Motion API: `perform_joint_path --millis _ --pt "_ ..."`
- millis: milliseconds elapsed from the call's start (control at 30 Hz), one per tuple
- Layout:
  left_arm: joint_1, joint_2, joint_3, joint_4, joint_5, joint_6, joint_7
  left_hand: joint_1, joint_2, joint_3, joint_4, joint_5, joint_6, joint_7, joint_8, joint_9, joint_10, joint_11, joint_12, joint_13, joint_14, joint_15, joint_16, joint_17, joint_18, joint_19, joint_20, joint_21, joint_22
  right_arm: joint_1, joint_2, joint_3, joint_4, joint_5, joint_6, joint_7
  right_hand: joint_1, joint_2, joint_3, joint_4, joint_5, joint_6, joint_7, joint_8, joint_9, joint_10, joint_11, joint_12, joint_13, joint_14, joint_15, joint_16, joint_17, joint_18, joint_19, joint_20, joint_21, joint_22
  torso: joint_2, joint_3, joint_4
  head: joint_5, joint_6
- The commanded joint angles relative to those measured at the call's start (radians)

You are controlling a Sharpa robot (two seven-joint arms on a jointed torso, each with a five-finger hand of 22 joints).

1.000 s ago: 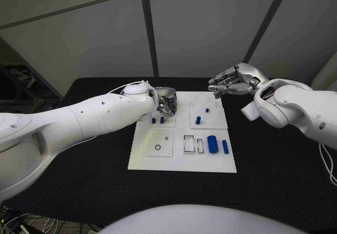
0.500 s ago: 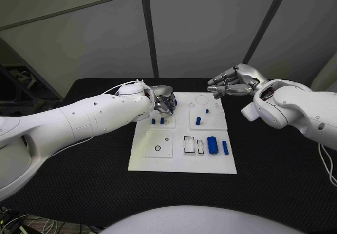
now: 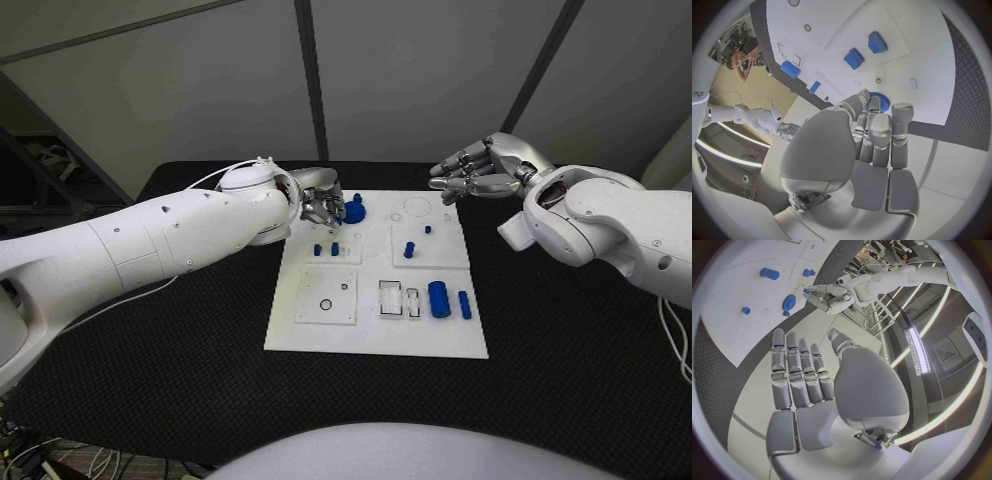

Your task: Assemble the parts on the task board

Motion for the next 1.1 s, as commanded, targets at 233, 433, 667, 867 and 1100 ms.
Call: perform_joint_path --millis 233,433,667,867,1100 --pt "-0.001 -0.022 0.003 0.006 0.016 0.030 -0.030 -0.013 -0.001 0.008 -0.003 -0.009 0.007 0.001 0.003 -0.001 0.006 0.000 0.005 0.000 0.006 0.000 0.004 -0.004 -0.052 0.008 0.001 0.006 0.002 0.002 -0.001 0.001 0.002 0.001 0.001 0.010 0.001 0.011 -0.007 0.000 0.007 -0.008 -0.002 -0.001 0.000 -0.006 0.000 -0.001 0.001 -0.005 -0.001 -0.004 -0.001 0.010 0.004 0.001 -0.003 -0.001 0.000 0.0001 -0.0031 0.006 -0.002" --pt "-0.004 -0.019 0.003 -0.004 0.017 0.030 -0.030 -0.013 -0.001 0.008 -0.003 -0.009 0.007 0.001 0.003 -0.001 0.006 0.000 0.005 0.000 0.006 0.000 0.004 -0.004 -0.052 0.008 0.001 0.006 0.002 0.002 0.000 0.001 0.001 0.001 0.001 0.010 0.001 0.012 -0.008 0.001 0.007 -0.008 -0.002 -0.001 0.000 -0.005 0.000 0.000 0.002 -0.005 -0.001 -0.004 -0.002 0.010 0.006 0.001 -0.005 -0.003 0.000 0.0006 -0.0043 0.008 -0.002" --pt "-0.006 -0.012 0.003 -0.014 0.017 0.038 -0.030 -0.016 -0.002 0.010 -0.004 -0.011 0.007 0.001 0.003 -0.002 0.006 -0.001 0.004 0.000 0.006 -0.001 0.003 -0.005 -0.052 0.007 0.001 0.006 0.002 0.002 0.001 0.001 0.000 0.001 0.002 0.010 0.001 0.013 -0.008 0.001 0.007 -0.007 -0.002 -0.001 0.000 -0.005 0.000 0.000 0.002 -0.005 -0.001 -0.004 -0.002 0.010 0.006 0.001 -0.005 -0.003 0.000 0.0010 -0.0051 0.005 -0.003" --pt "-0.011 -0.006 0.003 -0.022 0.017 0.049 -0.031 -0.017 -0.003 0.012 -0.006 -0.014 0.007 0.000 0.002 -0.003 0.006 -0.001 0.004 0.000 0.005 -0.001 0.003 -0.007 -0.051 0.007 0.001 0.006 0.002 0.002 0.001 0.001 0.000 0.001 0.002 0.010 0.001 0.013 -0.008 0.001 0.007 -0.007 -0.002 -0.001 0.000 -0.005 0.000 0.000 0.002 -0.005 -0.001 -0.004 -0.002 0.010 0.006 0.001 -0.005 -0.003 0.000 0.0006 -0.0040 0.004 -0.005" --pt "-0.014 -0.004 0.003 -0.019 0.017 0.061 -0.028 -0.019 -0.003 0.013 -0.007 -0.016 0.007 0.000 0.002 -0.003 0.005 -0.001 0.004 0.000 0.005 -0.001 0.001 -0.010 -0.051 0.006 0.001 0.005 0.001 0.002 0.001 0.001 0.000 0.001 0.002 0.010 0.001 0.013 -0.008 0.001 0.007 -0.007 -0.002 -0.001 0.000 -0.005 0.000 0.000 0.002 -0.005 -0.001 -0.004 -0.002 0.010 0.006 0.001 -0.005 -0.003 0.000 0.0004 -0.0039 0.002 -0.005"
